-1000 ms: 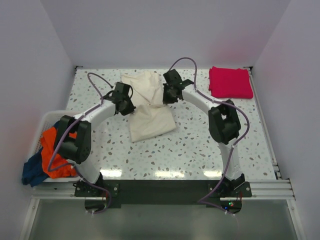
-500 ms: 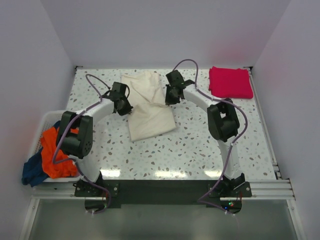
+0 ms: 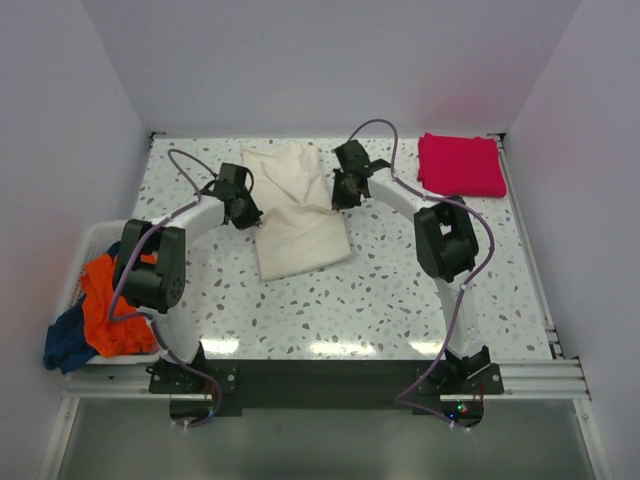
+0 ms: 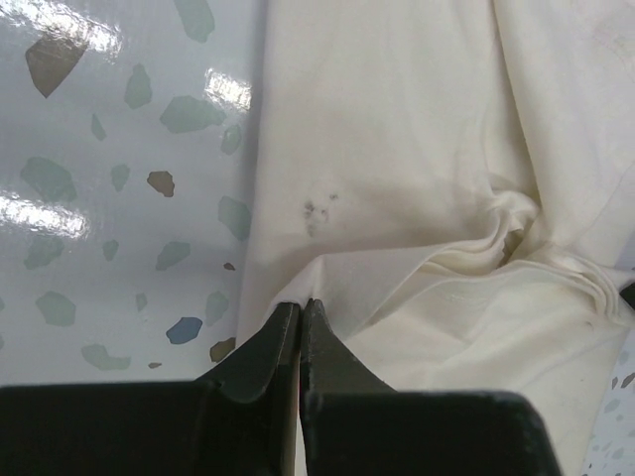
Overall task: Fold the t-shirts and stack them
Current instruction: Fold the tshirt
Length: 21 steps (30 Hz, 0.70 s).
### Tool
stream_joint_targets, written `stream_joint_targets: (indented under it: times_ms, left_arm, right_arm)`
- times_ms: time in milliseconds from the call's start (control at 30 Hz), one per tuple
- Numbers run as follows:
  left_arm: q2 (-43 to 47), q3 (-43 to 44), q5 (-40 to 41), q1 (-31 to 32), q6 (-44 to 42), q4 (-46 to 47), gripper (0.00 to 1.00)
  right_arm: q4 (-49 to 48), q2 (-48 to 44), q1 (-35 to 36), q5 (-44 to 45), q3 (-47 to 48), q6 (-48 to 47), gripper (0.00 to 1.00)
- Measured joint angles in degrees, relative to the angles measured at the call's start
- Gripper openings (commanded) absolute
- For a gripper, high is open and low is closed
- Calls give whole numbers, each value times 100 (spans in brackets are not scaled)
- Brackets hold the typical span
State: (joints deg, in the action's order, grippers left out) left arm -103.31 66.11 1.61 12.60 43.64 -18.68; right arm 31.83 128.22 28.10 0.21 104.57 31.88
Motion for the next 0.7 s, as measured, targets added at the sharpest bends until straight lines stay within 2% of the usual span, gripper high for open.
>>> stream_joint_targets:
  times_ms: [200,233,300,333,367,433,500,600,700]
  left_arm:
    - [-28,9,-101,-48,-131,68,15]
    - [-35,17,-111,-55,-138,68,25]
    - [-63,52,-131,-66,-186,83,40]
    - [-72,66,-149,-74,-203,94,53]
    - [-72,74,-153,-85,-227,105,58]
    - [-59,87,-160,-105,-267,109,67]
    - [-7,92,-142,-122,-282,105,67]
    - [243,90,-118,-133,-293,98,63]
    - [595,85,-114,-87,-302,127,57]
  right_arm:
    - [-103,0,-7,-105,0,-2,0]
    - [-118,0,-7,-127,0,-2,0]
    - [-136,0,-7,-136,0,-4,9]
    - [-140,0,-7,-144,2,-2,16]
    - [-138,0,-9,-144,9,-2,37]
    - [-136,0,-13,-136,31,-35,51]
    - [-129,-17,-20,-118,35,-109,62]
    - [-92,-125,-33,-42,-17,-197,62]
    - [-157,-678,-33,72,-590,-227,59]
